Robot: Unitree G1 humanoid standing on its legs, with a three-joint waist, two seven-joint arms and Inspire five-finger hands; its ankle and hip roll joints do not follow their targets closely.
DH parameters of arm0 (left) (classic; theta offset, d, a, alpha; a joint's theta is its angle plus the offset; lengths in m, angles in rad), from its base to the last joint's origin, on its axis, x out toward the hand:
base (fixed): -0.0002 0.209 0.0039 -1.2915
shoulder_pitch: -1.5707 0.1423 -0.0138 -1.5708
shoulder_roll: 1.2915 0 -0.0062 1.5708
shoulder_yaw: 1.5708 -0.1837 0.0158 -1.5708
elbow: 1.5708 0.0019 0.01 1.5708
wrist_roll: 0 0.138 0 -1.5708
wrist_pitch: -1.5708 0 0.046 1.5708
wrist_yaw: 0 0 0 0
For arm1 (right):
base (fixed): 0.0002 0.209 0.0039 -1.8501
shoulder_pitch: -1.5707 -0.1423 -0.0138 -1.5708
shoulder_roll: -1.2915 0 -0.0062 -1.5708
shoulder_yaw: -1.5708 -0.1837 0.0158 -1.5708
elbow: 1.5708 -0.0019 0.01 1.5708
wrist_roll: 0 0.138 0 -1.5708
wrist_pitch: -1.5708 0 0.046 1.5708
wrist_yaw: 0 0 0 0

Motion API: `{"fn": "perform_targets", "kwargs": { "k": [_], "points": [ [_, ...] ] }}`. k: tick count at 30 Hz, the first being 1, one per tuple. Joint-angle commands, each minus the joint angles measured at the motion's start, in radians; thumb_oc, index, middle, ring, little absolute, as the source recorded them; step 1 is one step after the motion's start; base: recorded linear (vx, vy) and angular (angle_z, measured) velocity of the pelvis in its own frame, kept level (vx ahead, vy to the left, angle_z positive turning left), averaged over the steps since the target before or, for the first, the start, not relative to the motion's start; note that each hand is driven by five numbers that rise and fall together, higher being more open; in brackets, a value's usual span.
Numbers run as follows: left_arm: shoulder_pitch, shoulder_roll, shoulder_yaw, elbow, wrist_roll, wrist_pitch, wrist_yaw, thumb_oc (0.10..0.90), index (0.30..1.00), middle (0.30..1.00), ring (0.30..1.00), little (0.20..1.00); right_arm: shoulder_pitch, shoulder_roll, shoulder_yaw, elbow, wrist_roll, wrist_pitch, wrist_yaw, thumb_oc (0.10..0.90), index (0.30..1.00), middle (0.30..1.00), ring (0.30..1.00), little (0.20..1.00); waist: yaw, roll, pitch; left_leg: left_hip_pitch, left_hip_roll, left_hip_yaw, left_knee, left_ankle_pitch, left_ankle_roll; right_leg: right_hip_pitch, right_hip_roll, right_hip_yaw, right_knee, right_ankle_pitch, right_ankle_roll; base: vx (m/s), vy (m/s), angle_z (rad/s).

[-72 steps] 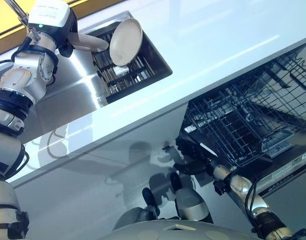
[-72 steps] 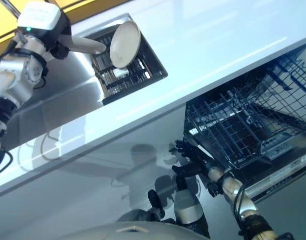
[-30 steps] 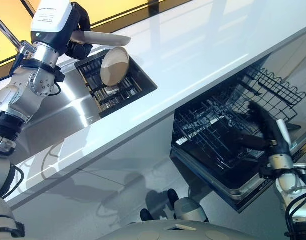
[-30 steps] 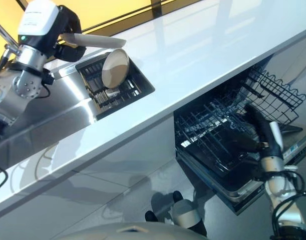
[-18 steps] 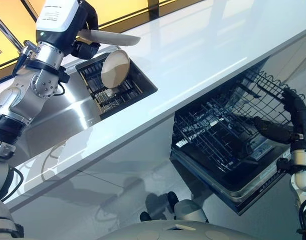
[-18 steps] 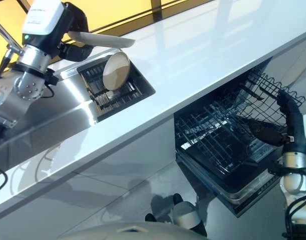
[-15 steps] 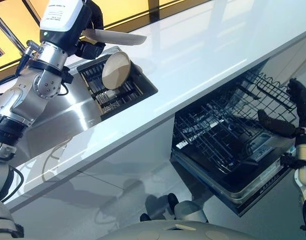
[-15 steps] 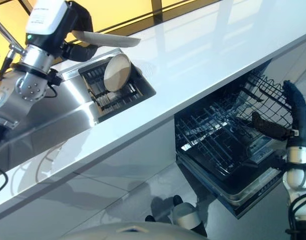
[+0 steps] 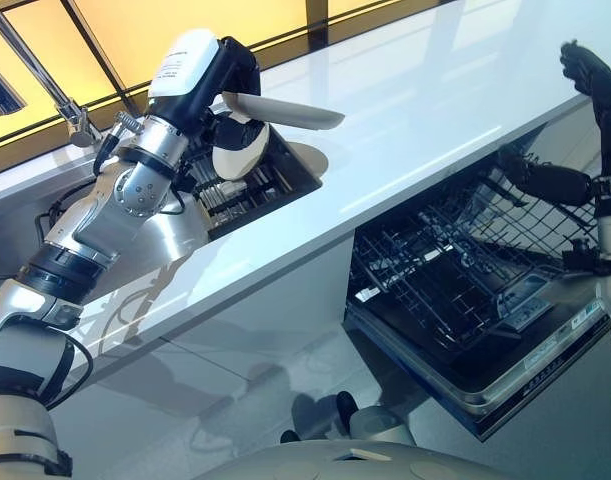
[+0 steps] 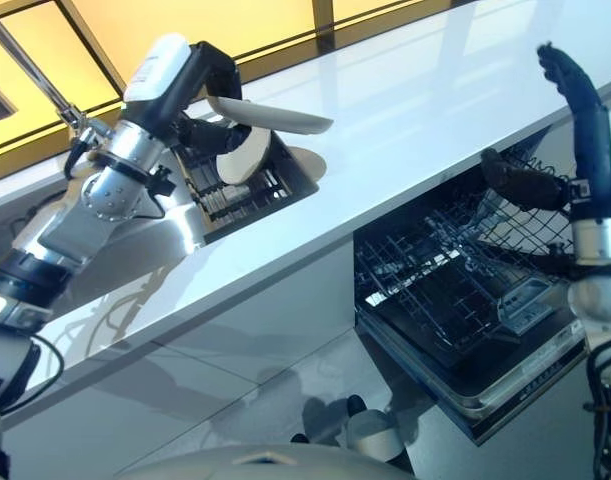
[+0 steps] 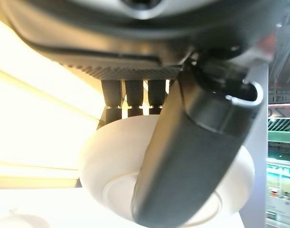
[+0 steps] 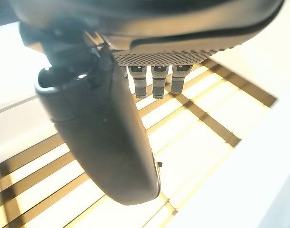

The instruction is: Pick up plates and place into dishwasher.

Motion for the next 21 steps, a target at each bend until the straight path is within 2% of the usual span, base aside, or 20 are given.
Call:
{"fn": "perform_targets", "kwargs": {
  "k": [1, 7, 9, 11, 21],
  "points": [
    [-0.102, 0.009, 0.057, -0.024, -0.071, -0.068, 0.046, 0.100, 0.300, 0.300, 0.300, 0.200, -0.146, -0.082, -0.003, -0.046, -0.006, -0.057, -0.019, 0.800, 0.900, 0.900, 0.900, 0.900, 0.036, -0.034, -0.135, -0.010, -0.018, -0.030, 0.014, -0.089, -0.005, -0.003, 0.034, -0.005, 0.072, -0.102, 0.098, 0.00, -0.009, 0.04],
    [-0.111, -0.019, 0.046, -0.048, -0.060, -0.077, 0.042, 0.100, 0.300, 0.300, 0.300, 0.200, -0.236, -0.103, 0.072, -0.047, -0.009, -0.034, 0.060, 0.800, 0.900, 0.900, 0.900, 0.900, 0.047, -0.043, -0.138, -0.016, -0.017, -0.038, 0.015, -0.085, -0.007, -0.002, 0.033, -0.007, 0.066, -0.098, 0.098, 0.00, -0.002, 0.01],
    [-0.134, -0.023, 0.029, -0.055, -0.057, -0.070, 0.039, 0.100, 0.300, 0.300, 0.300, 0.200, -0.285, -0.115, 0.117, -0.054, 0.020, 0.005, 0.107, 0.800, 0.900, 0.900, 0.900, 0.900, 0.053, -0.047, -0.139, -0.019, -0.016, -0.040, 0.014, -0.082, -0.009, -0.004, 0.033, -0.010, 0.063, -0.095, 0.097, 0.00, 0.000, 0.00],
    [-0.140, -0.022, 0.025, -0.056, -0.055, -0.071, 0.037, 0.100, 0.300, 0.300, 0.300, 0.200, -0.302, -0.117, 0.132, -0.050, 0.030, 0.013, 0.116, 0.800, 0.900, 0.900, 0.900, 0.900, 0.054, -0.048, -0.140, -0.020, -0.016, -0.041, 0.014, -0.081, -0.009, -0.004, 0.033, -0.011, 0.063, -0.095, 0.096, 0.00, 0.000, 0.00],
    [-0.196, -0.039, -0.016, -0.072, -0.047, -0.090, 0.044, 0.100, 0.300, 0.300, 0.300, 0.200, -0.432, -0.083, 0.273, 0.020, 0.115, 0.074, 0.261, 0.800, 0.900, 0.900, 0.900, 0.900, 0.072, -0.052, -0.143, -0.021, -0.017, -0.055, 0.013, -0.081, -0.008, 0.002, 0.030, -0.022, 0.059, -0.094, 0.094, 0.00, -0.009, 0.05]
  ]
}}
